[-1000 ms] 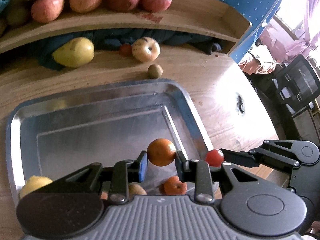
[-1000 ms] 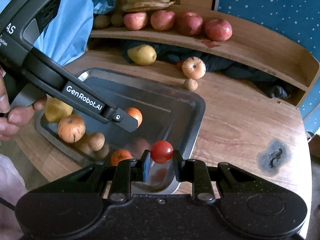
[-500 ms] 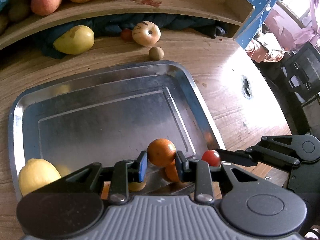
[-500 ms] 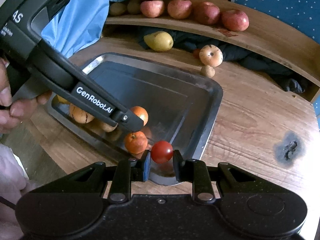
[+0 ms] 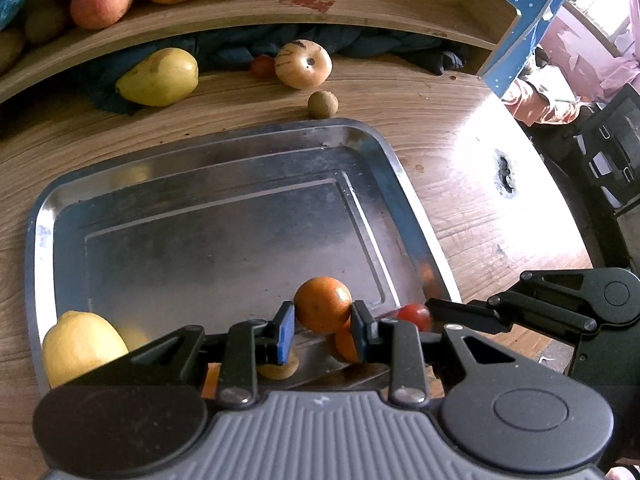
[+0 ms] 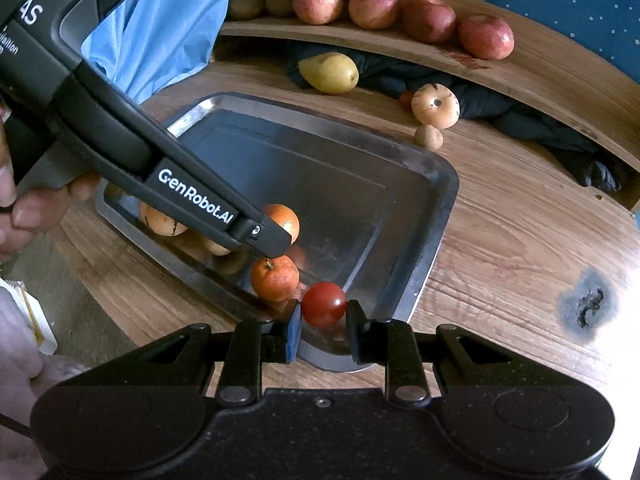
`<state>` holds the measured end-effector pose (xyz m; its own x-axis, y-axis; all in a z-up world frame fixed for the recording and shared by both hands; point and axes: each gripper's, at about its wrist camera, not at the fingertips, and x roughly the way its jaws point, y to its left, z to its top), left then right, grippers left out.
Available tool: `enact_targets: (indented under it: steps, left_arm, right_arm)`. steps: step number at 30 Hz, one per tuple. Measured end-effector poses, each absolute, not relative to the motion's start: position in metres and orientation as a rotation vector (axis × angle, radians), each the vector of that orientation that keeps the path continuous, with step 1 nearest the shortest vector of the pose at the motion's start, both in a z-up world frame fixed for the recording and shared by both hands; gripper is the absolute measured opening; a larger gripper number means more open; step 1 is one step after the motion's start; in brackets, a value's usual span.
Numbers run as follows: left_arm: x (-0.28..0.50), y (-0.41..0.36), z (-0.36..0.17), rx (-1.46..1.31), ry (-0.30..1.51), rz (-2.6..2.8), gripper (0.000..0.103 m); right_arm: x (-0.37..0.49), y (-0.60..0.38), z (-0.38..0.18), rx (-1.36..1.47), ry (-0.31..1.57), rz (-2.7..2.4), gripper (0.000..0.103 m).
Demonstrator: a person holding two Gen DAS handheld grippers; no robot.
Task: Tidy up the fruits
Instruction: 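Carry the orange tomato and red cherry tomato over the tray, lowering both tools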
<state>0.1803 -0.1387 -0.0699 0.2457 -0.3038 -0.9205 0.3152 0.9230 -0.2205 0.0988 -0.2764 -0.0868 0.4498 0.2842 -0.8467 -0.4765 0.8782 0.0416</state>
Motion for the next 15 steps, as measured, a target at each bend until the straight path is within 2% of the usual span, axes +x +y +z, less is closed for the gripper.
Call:
enact_targets:
  steps: [15]
  left_arm:
    - [0.1804,-0.14,-0.0696,0.018,1.252,-0.424,0.033]
  right_arm:
    - [0.1003,-0.2764,-0.0896,-0.208,1.005,0.472,0.028]
